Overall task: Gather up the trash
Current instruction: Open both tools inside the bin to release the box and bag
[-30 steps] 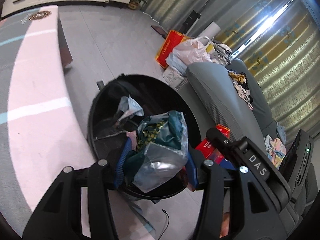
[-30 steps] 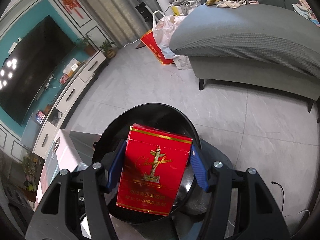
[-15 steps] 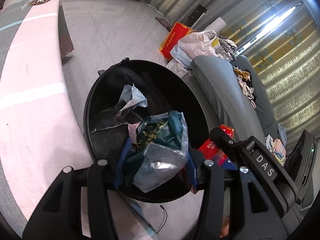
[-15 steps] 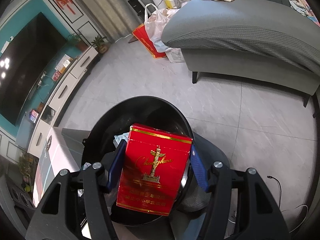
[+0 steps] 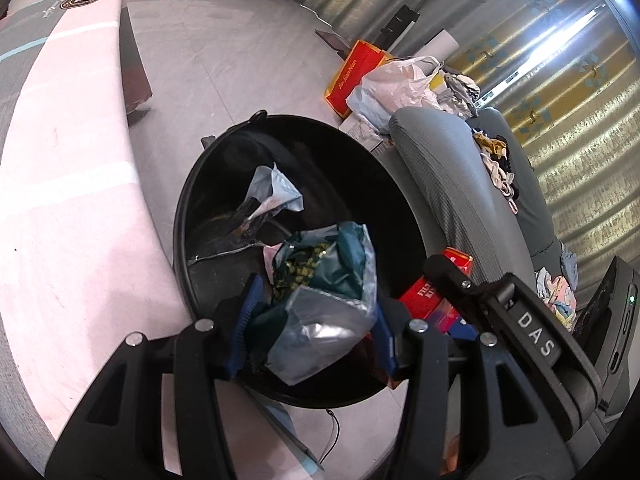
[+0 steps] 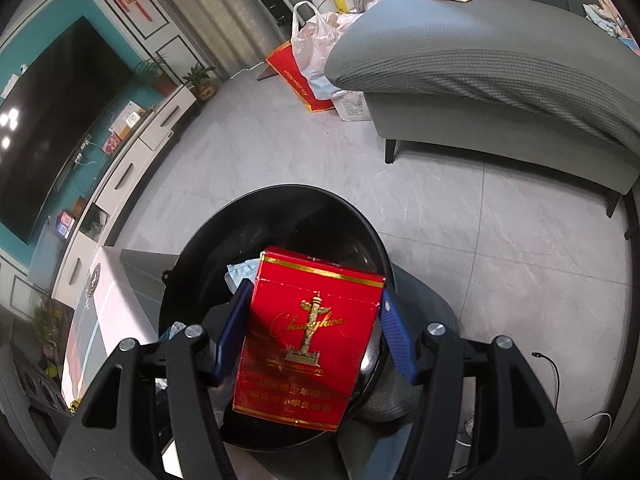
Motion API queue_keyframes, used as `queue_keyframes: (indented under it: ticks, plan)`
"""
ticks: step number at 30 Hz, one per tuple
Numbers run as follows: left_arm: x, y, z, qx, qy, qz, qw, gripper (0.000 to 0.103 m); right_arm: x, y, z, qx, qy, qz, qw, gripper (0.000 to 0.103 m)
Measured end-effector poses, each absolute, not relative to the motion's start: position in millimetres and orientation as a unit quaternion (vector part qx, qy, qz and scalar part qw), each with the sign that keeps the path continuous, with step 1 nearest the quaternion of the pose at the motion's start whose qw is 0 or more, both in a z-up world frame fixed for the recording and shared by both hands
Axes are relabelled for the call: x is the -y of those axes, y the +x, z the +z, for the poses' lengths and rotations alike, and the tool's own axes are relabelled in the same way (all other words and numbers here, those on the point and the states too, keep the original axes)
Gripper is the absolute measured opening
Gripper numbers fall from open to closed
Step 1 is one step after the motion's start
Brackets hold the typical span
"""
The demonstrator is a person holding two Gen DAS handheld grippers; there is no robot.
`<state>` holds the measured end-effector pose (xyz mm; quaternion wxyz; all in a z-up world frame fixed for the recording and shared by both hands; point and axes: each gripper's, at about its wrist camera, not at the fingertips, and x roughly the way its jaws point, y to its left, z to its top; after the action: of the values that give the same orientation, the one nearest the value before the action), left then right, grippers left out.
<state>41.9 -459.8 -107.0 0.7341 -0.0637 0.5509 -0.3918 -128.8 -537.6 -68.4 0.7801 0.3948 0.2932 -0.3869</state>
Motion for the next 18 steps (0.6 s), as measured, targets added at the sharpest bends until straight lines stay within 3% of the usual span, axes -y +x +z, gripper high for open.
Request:
queue_keyframes:
  ticks: [5, 9, 10, 12, 15, 18]
  plan:
    - [461, 41, -111, -0.557, -0.065, -0.389, 0.731, 0.053, 539, -128, -69, -0.295, 0.398, -0.385, 0.779, 0.061]
    - [460, 40, -107, -0.551, -0.057, -0.388, 0.737, 0.062, 540, -128, -71, -0.297, 0.403, -0.385, 0.775, 0.063]
    - [459, 39, -104, -0.546, -0.053, -0.39, 0.74, 0.064, 541, -129, -71, -0.296, 0.406, -0.386, 0.773, 0.068]
    - [456, 38, -99, -0.536, -0.046, -0.384, 0.75, 0.078, 541, -130, -71, -0.291, 0.41, -0.386, 0.773, 0.08]
    - [446, 36, -88, -0.519, -0.043, -0.377, 0.766, 0.087, 536, -130, -63, -0.274, 0.404, -0.378, 0.787, 0.09]
    - [429, 36, -75, -0.504, -0.043, -0.364, 0.782, 0.09, 527, -127, -52, -0.257, 0.386, -0.367, 0.807, 0.097]
